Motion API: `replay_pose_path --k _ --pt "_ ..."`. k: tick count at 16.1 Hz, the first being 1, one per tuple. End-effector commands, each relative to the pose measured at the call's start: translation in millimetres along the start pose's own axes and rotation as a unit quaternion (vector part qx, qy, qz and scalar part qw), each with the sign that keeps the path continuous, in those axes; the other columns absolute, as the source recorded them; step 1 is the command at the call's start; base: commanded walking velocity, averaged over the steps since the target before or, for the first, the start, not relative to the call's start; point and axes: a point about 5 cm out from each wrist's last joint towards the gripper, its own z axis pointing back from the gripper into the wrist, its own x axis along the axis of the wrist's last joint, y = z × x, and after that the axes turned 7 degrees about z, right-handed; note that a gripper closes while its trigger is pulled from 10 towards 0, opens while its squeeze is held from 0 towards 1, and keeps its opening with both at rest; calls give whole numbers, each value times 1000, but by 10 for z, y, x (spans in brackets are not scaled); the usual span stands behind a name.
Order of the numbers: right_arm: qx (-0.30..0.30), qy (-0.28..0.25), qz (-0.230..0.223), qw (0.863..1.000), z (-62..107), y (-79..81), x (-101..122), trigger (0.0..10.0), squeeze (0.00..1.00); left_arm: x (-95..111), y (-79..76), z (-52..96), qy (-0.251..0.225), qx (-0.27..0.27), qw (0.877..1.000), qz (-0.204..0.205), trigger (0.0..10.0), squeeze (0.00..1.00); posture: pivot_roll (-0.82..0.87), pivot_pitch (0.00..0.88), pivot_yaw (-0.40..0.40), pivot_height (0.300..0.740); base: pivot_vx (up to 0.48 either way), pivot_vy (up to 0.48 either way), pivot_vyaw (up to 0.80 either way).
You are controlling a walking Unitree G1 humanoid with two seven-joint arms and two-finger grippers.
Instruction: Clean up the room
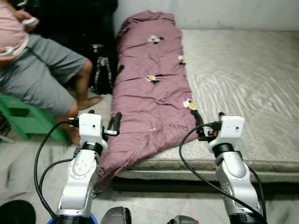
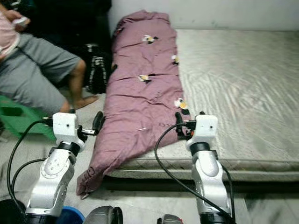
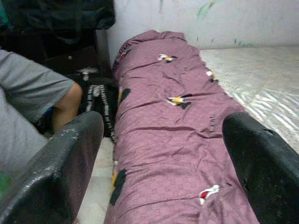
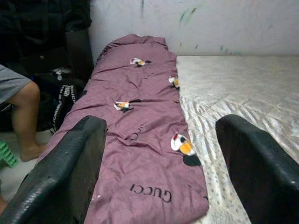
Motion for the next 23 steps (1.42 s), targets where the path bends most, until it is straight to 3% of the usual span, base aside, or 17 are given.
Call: replay_pose_path --k 1,3,23 --pt "-7 5 -4 1000 11 -21 -6 10000 0 51 -21 1 -10 -11 1000 -1 10000 0 -10 37 9 740 0 0 -575" --pt "-9 3 0 1000 16 -32 -5 10000 0 53 -31 5 -11 -16 1000 1 10000 0 -12 37 12 740 0 0 -753" --pt "-14 9 6 1000 40 -64 -25 10000 0 45 -50 7 -7 -28 1000 -3 10000 0 -12 42 14 740 256 0 0"
